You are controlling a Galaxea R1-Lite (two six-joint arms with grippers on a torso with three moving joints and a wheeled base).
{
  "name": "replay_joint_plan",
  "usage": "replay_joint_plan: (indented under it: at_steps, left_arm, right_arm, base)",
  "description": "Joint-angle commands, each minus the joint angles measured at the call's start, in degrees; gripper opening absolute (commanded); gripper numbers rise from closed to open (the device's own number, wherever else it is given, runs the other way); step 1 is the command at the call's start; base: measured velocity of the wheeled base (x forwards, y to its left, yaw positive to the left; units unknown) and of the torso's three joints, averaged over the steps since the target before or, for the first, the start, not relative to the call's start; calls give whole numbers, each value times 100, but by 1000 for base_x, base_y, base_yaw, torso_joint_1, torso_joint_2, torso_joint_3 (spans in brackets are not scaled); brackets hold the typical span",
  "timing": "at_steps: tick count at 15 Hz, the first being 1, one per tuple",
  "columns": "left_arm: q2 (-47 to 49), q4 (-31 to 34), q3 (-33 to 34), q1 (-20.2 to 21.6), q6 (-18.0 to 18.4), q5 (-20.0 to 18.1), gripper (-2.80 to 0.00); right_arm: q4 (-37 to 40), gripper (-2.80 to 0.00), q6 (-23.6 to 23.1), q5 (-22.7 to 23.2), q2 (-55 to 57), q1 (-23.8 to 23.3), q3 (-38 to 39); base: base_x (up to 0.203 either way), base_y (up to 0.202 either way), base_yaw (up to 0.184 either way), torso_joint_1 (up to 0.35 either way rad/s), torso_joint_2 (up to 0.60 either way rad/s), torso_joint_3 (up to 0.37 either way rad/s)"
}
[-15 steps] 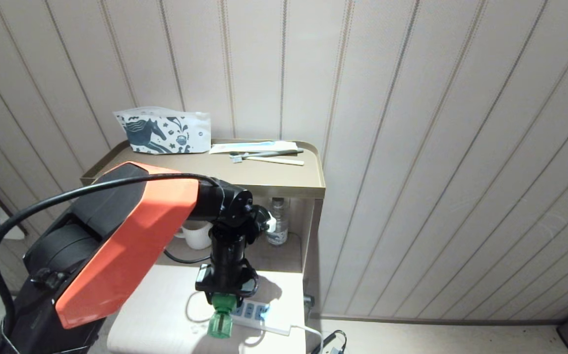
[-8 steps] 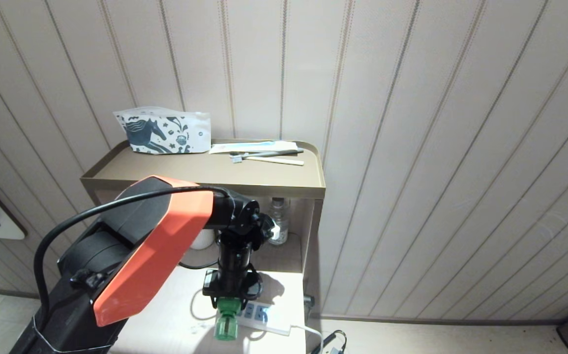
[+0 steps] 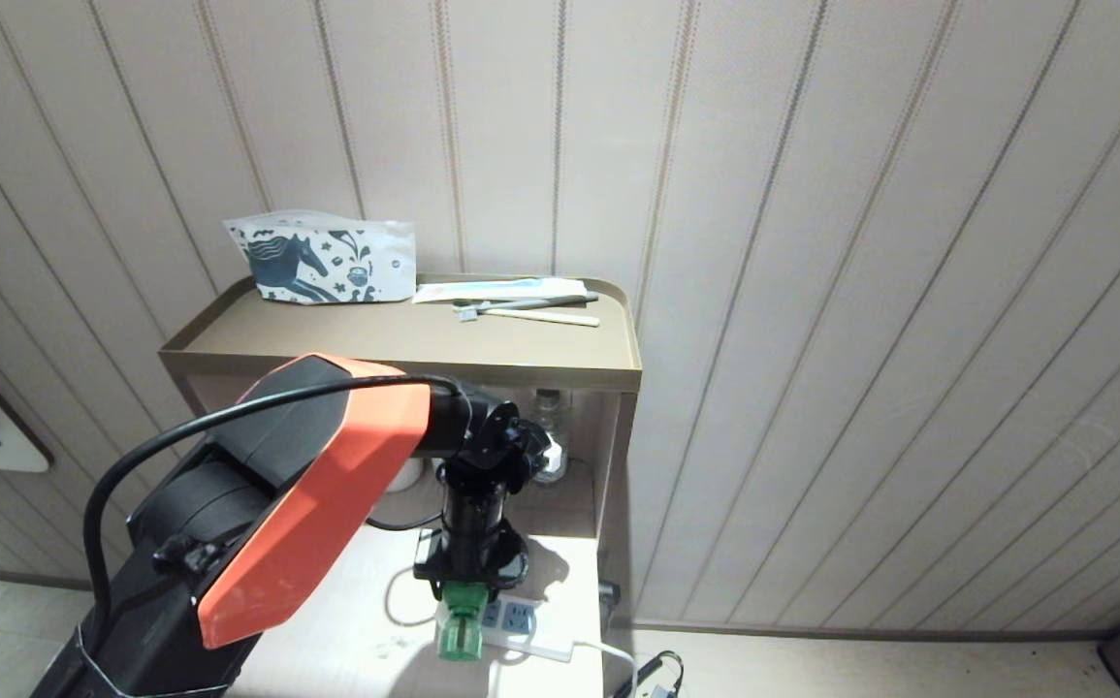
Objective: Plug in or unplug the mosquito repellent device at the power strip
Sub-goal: Insert the plug into the socket
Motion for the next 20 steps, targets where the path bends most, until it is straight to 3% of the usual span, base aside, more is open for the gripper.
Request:
replay_joint_plan:
  at_steps: [1,20]
  left_arm:
    - [48,-127,-14,-1,-3,12,-280]
    - [299,-126,-6,254,73,114,-280]
  right_arm:
    - [3,-280,-5,2,-3,-1,0]
    - [3,-280,-8,2,-3,-3,0]
  base:
    - [0,0,0,0,0,0]
    - [0,0,0,0,0,0]
